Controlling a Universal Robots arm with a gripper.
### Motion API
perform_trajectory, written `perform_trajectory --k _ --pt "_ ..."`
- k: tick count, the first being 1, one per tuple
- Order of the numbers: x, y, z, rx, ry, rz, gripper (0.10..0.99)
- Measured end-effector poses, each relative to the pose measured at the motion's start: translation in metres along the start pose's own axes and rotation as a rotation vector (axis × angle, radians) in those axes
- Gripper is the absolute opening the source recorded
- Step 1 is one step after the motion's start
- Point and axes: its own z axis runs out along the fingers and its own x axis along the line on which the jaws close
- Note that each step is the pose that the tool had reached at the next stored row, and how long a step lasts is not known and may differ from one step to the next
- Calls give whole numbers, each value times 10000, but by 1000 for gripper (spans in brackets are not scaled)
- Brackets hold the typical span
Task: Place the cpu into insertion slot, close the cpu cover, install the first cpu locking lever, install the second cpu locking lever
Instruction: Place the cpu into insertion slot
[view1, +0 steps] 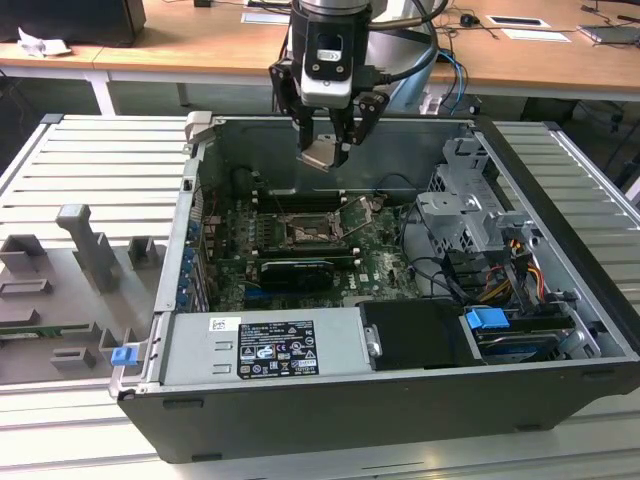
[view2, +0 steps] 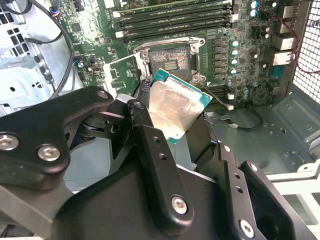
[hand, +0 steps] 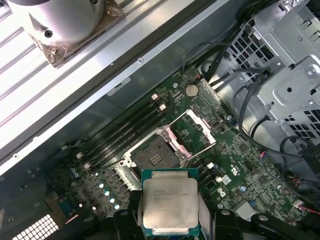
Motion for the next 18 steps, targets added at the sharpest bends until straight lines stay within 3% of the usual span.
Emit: perform_trajectory --k 13,18 --pt "0 -2 25 -7 -35 451 533" --pt "-1 -3 39 28 -108 929 533"
